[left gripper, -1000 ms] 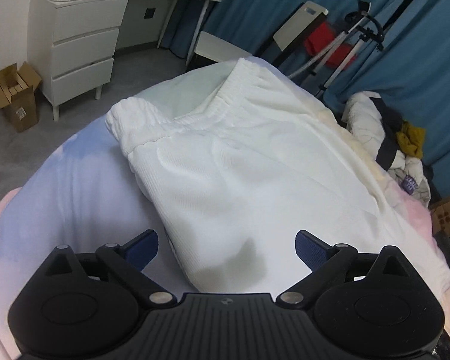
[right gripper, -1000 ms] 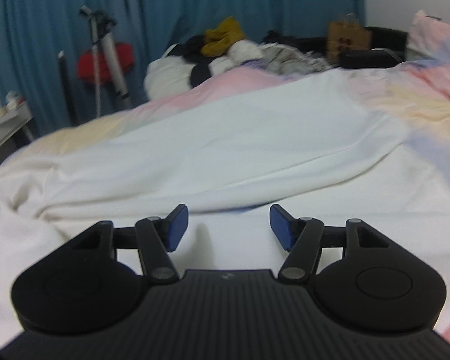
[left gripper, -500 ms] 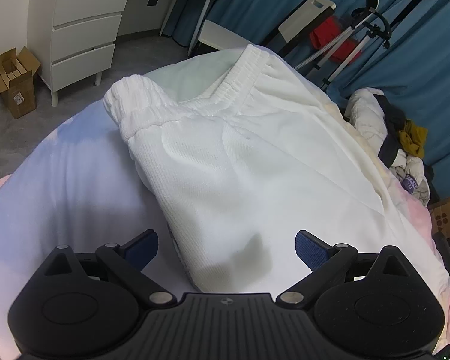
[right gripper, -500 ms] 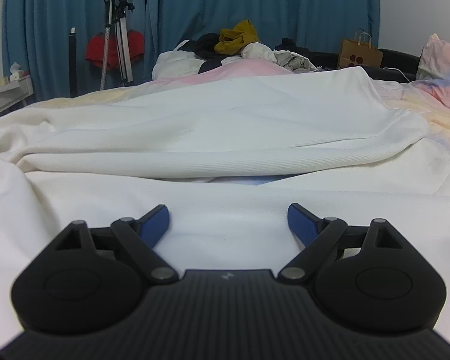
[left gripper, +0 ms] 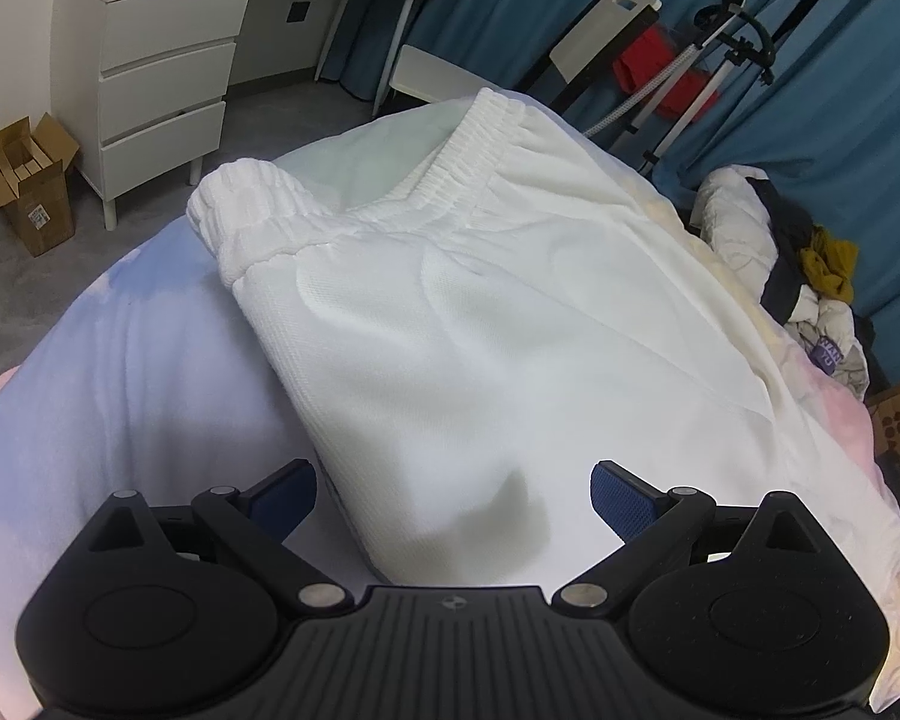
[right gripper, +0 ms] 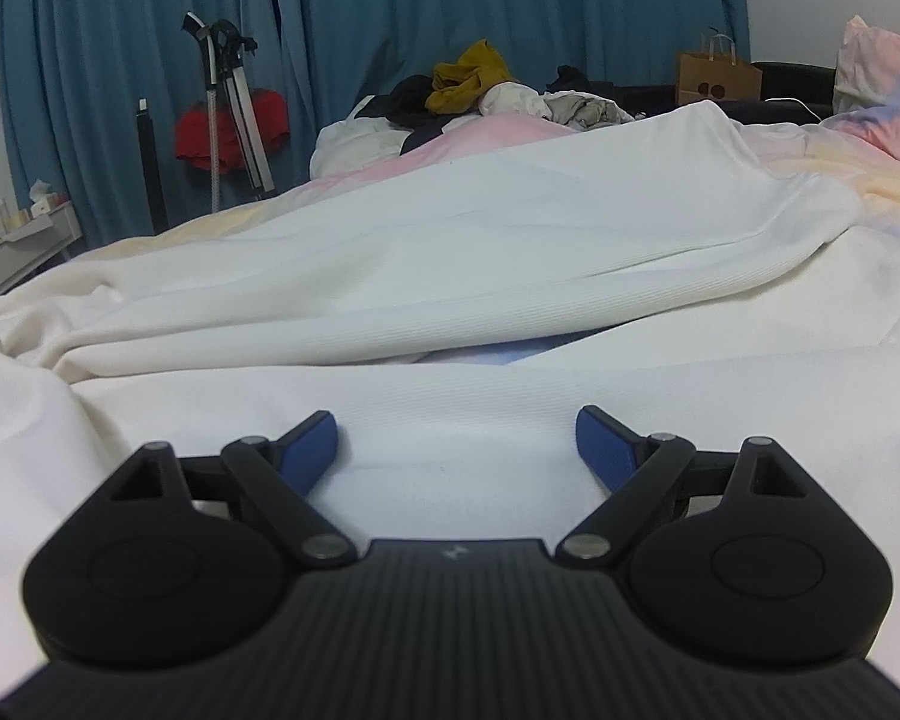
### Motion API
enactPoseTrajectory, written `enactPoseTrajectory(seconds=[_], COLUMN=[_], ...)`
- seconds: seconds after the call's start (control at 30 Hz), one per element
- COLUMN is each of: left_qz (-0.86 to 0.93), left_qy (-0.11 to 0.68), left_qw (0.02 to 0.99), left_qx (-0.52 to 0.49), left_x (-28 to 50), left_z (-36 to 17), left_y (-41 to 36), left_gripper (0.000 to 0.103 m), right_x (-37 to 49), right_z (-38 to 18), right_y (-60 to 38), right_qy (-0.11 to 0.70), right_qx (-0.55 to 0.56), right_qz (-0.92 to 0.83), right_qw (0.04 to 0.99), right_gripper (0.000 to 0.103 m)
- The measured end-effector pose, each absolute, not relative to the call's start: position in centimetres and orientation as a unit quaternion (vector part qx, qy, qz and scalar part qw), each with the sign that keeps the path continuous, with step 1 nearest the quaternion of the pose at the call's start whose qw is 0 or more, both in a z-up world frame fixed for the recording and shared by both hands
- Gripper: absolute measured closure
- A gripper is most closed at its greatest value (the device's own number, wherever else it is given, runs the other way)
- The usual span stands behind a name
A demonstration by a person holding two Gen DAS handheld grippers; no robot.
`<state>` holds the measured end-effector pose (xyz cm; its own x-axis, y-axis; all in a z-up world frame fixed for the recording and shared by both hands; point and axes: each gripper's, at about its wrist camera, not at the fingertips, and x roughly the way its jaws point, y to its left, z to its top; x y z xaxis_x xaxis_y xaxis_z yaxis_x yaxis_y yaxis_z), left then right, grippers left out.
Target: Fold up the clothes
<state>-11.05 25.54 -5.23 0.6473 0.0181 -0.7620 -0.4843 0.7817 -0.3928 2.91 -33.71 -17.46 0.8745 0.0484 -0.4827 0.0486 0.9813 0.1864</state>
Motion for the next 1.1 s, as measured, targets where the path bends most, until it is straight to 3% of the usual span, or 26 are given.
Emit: enactPoseTrajectory(seconds=[1.1], left_qz=[0.147], left_qy=[0.415], left_qw=[0.855], left_qx=[-0.273], left_x=[-9.9], left_z=[-5.9], left_y=[24.4], left_gripper=[0.004], right_x=[3.0], right_z=[-17.5], right_y=[-33.7], right_qy=[0.251], right_qx=[0.099], right_qz=[0.0], right_qw=[0.963], right_gripper=[0.015])
